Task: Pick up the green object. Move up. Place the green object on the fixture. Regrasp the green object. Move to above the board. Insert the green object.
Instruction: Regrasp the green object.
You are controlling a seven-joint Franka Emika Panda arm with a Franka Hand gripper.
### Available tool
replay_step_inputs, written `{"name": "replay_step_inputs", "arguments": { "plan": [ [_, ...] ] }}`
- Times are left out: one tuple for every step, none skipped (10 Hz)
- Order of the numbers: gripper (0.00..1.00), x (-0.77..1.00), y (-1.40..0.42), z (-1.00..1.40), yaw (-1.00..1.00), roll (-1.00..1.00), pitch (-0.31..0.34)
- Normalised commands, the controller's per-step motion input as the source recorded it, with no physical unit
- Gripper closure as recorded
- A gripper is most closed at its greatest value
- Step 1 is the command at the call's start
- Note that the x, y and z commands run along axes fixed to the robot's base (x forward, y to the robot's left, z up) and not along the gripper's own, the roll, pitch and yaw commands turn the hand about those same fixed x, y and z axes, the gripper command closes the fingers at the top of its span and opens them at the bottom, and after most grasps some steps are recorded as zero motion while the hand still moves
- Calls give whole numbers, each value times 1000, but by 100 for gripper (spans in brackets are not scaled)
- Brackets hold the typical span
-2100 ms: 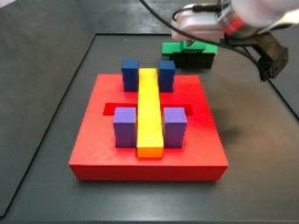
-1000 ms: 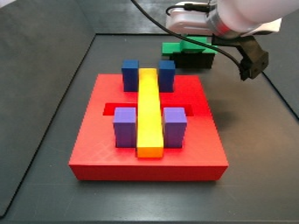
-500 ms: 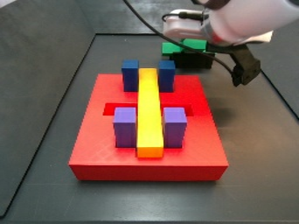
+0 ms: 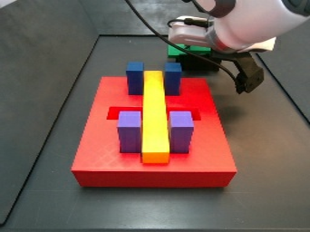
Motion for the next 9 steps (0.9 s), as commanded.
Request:
{"name": "replay_step_inputs", "arguments": {
  "plan": [
    [0, 83, 37, -43, 0, -200, 94],
    [0, 49, 89, -66, -14, -106, 86],
    [0, 63, 80, 0, -17, -89, 97],
    [0, 11, 69, 0, -29, -97, 74],
    [0, 0, 20, 0, -60, 0, 0],
    [0, 0, 0, 0, 0, 0, 0],
    [100, 0, 0, 0, 0, 0, 0],
    [100, 0, 0, 0, 0, 0, 0],
    [100, 0, 0, 0, 0, 0, 0]
  ]
}}
